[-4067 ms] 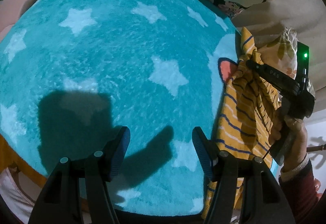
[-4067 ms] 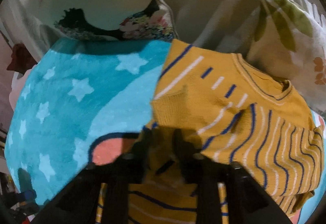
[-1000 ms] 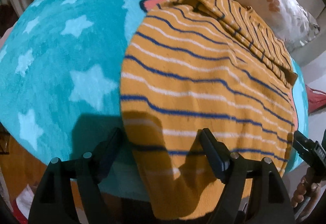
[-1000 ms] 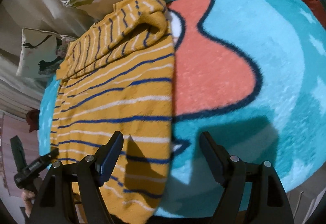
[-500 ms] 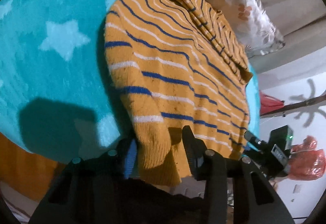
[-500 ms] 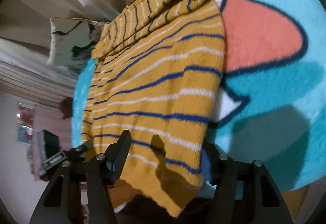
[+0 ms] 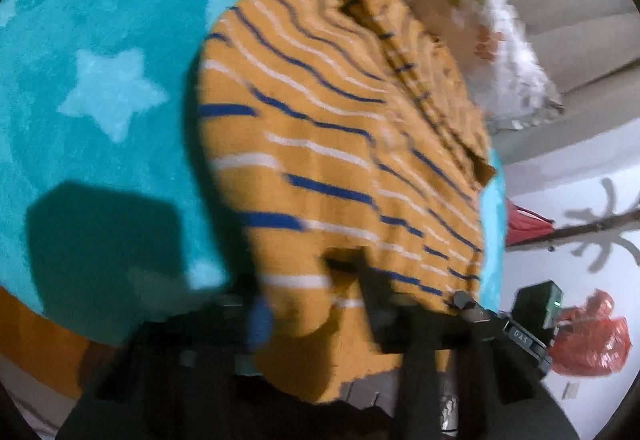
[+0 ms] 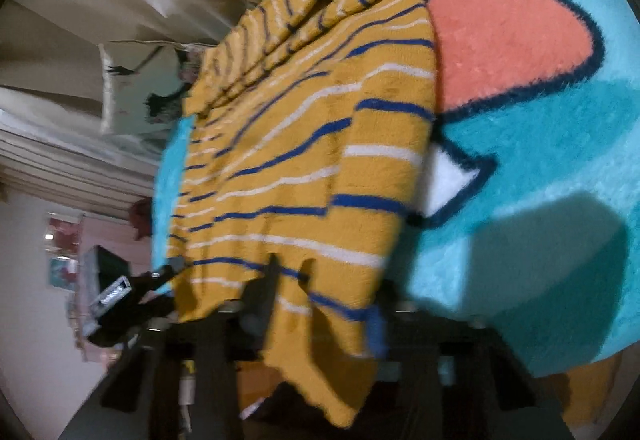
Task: Fold small clothes
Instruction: 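Close both tools on the sweater hem, then lift the hem with both tools and fold it toward the collar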
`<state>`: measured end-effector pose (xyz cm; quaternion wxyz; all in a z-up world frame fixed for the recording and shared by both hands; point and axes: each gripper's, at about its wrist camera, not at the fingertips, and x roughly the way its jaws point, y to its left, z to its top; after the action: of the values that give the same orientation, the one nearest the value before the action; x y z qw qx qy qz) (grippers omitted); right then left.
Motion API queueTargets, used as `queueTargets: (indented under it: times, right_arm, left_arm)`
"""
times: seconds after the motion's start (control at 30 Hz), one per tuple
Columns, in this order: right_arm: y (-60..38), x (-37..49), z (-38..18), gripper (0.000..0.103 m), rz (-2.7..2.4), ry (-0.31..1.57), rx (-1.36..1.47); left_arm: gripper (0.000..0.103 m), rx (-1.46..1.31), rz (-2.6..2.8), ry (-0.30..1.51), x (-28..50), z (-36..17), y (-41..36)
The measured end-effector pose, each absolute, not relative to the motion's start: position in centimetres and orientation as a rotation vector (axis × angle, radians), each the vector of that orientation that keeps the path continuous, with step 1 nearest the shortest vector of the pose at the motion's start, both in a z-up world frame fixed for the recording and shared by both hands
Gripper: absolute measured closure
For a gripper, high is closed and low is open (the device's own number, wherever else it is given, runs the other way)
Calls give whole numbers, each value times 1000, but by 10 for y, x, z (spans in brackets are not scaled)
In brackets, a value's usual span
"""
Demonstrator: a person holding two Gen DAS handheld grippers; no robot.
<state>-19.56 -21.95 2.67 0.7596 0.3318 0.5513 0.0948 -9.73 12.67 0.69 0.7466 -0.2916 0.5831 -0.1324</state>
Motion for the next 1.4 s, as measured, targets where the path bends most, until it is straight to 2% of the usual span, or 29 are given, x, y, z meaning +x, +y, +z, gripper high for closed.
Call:
queueTargets:
  times: [0.03,0.4,0.8,1.0,1.4]
  right_arm:
    - [-220,-193,25,92,191,1212,715]
    - [-236,-212,28,95,285,1272,811]
    - [-238,-234,45,95,350,1345,784]
    - [-241,-217,41,95,360,1339,799]
    - [-263,-154,102,95,427,1149,829]
  left_arm:
    - [93,-636,-273,1291,-96,5,129]
    - [95,-630,-246,1252,-138,34,142]
    - [95,-660,-255,1322,-170,37,132]
    - [95,-619,-255,1285,-153,55,124]
    - [95,-573,-290,1156,-71,110,108]
